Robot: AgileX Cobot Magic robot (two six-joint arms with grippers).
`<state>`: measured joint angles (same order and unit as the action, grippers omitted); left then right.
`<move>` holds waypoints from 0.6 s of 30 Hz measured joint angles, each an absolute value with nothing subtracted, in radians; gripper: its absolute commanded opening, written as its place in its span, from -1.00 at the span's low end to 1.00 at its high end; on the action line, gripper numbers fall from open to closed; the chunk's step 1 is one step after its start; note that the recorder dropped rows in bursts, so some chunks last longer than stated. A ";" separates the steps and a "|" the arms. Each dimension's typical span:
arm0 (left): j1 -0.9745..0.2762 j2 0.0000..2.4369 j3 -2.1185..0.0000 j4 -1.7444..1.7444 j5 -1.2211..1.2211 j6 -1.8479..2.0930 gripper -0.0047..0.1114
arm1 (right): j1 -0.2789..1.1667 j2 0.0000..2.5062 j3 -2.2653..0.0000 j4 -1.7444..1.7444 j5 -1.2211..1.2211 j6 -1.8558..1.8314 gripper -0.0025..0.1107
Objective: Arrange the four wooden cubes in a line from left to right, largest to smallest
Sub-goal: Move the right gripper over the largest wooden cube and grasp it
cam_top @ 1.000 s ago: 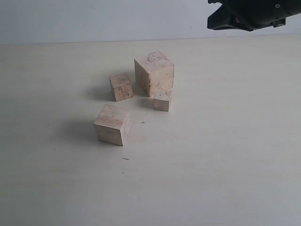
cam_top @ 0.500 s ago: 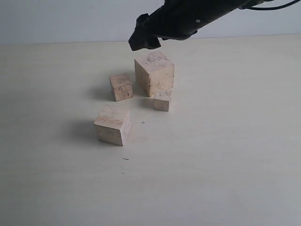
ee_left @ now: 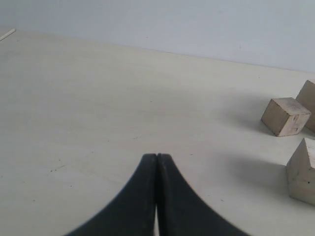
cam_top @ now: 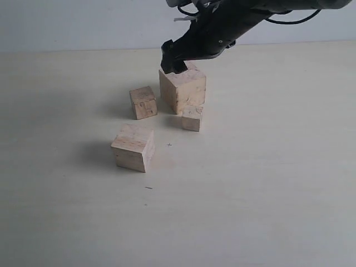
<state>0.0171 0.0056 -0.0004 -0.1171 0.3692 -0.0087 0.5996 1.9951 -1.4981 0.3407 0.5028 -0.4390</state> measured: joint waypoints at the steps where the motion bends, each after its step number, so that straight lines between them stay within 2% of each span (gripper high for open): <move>1: 0.017 0.006 0.000 -0.117 0.369 -0.009 -0.92 | 0.600 2.004 -1.498 0.339 0.487 -0.432 0.74; 18: 0.017 0.006 0.000 -0.117 0.369 -0.009 -0.92 | 0.600 2.165 -1.590 0.323 0.388 -0.388 0.74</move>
